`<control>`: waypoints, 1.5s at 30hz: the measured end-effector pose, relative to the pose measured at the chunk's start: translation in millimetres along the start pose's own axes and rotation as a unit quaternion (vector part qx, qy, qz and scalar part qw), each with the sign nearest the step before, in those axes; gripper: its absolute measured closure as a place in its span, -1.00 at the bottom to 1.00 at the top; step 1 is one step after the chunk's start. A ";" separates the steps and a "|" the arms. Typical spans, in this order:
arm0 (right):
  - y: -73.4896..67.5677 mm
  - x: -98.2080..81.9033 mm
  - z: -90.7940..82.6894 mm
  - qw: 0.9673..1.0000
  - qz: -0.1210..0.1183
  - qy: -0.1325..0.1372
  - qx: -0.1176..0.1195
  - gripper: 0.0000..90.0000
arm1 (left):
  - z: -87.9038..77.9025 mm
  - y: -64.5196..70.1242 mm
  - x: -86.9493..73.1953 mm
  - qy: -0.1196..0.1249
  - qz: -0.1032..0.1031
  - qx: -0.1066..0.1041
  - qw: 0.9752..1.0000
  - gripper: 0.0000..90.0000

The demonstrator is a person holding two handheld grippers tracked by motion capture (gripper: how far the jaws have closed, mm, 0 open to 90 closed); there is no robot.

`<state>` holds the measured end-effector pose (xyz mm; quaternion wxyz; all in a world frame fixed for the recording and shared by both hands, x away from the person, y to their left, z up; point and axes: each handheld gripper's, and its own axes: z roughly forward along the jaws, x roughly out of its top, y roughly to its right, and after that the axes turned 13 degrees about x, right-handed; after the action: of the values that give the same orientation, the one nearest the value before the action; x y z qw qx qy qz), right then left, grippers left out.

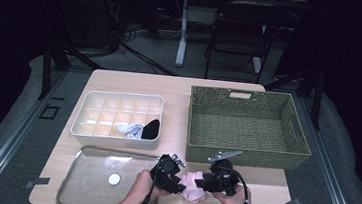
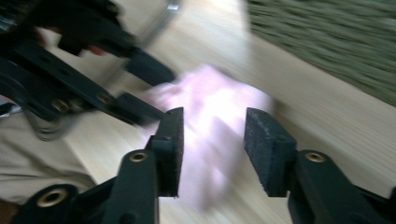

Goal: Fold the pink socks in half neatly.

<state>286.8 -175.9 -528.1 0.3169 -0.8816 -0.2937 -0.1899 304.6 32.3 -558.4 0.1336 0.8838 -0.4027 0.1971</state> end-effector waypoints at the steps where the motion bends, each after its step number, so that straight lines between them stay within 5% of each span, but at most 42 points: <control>1: 1.4 -2.8 -2.7 1.000 0.009 0.003 -0.002 0.25 | 0.1 0.2 -0.1 0.001 0.000 -0.001 1.000 0.44; 8: 15.0 -14.4 6.4 0.995 0.071 -0.060 0.041 0.21 | -0.6 2.4 -2.1 0.006 0.007 0.002 1.000 0.64; 10: 16.2 -15.0 10.6 0.993 0.065 -0.087 0.050 0.27 | -1.0 2.6 -2.5 0.009 0.008 0.004 1.000 0.68; 16: 15.4 -16.9 15.1 0.991 0.069 -0.096 0.056 0.33 | -1.2 1.1 -3.8 0.016 -0.004 0.004 1.000 0.72; 19: 15.5 -17.3 14.1 0.992 0.072 -0.092 0.049 0.38 | -1.4 0.8 -4.2 0.020 -0.010 0.007 1.000 0.73; 20: 13.8 -19.0 17.0 0.993 0.083 -0.071 0.052 0.43 | -1.4 0.7 -4.2 0.020 -0.010 0.007 1.000 0.73; 23: 13.4 -16.9 17.5 0.993 0.061 -0.088 0.047 0.64 | -1.7 -1.7 -4.5 0.022 -0.017 0.009 1.000 0.73; 24: 12.6 -16.4 17.1 0.995 0.061 -0.060 0.041 0.81 | -2.0 -2.3 -4.7 0.023 -0.019 0.012 0.999 0.73; 38: -2.3 -4.0 5.3 0.999 0.035 -0.008 0.026 0.86 | 0.5 -3.8 -3.2 0.041 -0.034 0.021 0.998 0.74; 45: -15.5 0.7 5.3 1.000 0.003 -0.015 0.006 0.85 | 1.1 -4.2 -2.6 0.039 -0.034 0.024 0.998 0.74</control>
<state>278.1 -162.3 -524.7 0.3184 -0.8832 -0.2974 -0.1736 306.5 36.2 -560.9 0.1344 0.8915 -0.3623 0.2364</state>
